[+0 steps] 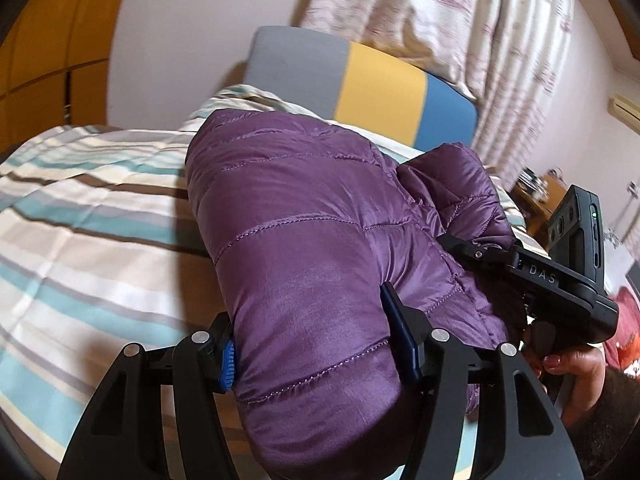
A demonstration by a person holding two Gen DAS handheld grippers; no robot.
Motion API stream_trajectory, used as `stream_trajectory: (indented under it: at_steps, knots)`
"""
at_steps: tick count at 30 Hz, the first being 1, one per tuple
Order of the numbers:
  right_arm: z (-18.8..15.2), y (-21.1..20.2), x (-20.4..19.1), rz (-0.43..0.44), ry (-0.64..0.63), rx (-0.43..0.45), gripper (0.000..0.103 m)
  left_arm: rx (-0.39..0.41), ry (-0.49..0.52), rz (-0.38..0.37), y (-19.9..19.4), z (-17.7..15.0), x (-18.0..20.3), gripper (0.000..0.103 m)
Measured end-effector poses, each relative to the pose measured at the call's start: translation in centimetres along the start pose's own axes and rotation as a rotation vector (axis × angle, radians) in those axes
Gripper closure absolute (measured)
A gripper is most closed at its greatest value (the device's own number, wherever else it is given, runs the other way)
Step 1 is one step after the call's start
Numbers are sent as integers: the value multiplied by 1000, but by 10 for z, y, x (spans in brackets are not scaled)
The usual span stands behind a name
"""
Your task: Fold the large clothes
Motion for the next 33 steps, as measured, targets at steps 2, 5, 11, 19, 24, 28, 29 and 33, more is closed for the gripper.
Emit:
stream_trajectory:
  at_steps: [2, 5, 11, 19, 24, 28, 29, 33]
  knots:
    - [0, 10, -2, -15, -21, -10, 58, -6, -22, 13, 2, -5, -10, 42]
    - [5, 26, 1, -87, -61, -10, 49, -24, -52, 24, 9, -14, -18, 37]
    - [5, 41, 18, -199, -78, 11, 31, -27, -33, 48, 17, -20, -16, 26]
    - [13, 2, 22, -251, -46, 122, 14, -48, -155, 134, -5, -12, -26, 5]
    - [37, -26, -5, -271, -135, 251, 30, -2, -139, 205, -17, 33, -26, 5]
    - [58, 10, -31, -306, -198, 194, 46, -41, -56, 260, 9, 76, -20, 5]
    - [52, 17, -42, -320, -204, 182, 48, -59, -38, 263, 19, 85, -20, 5]
    - [63, 53, -38, -385, -177, 124, 48, -161, 1, 298, 64, 101, -27, 5]
Point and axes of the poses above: each gripper's, at about its wrist camera, not at the fingertips, and y roughly the way its jaws point, x to its right, z to its top, the point moved 1 cm from there along y, roughly the way its jaws point, and after that the axes turned 14 degrees about y, right-handed, at the moved point
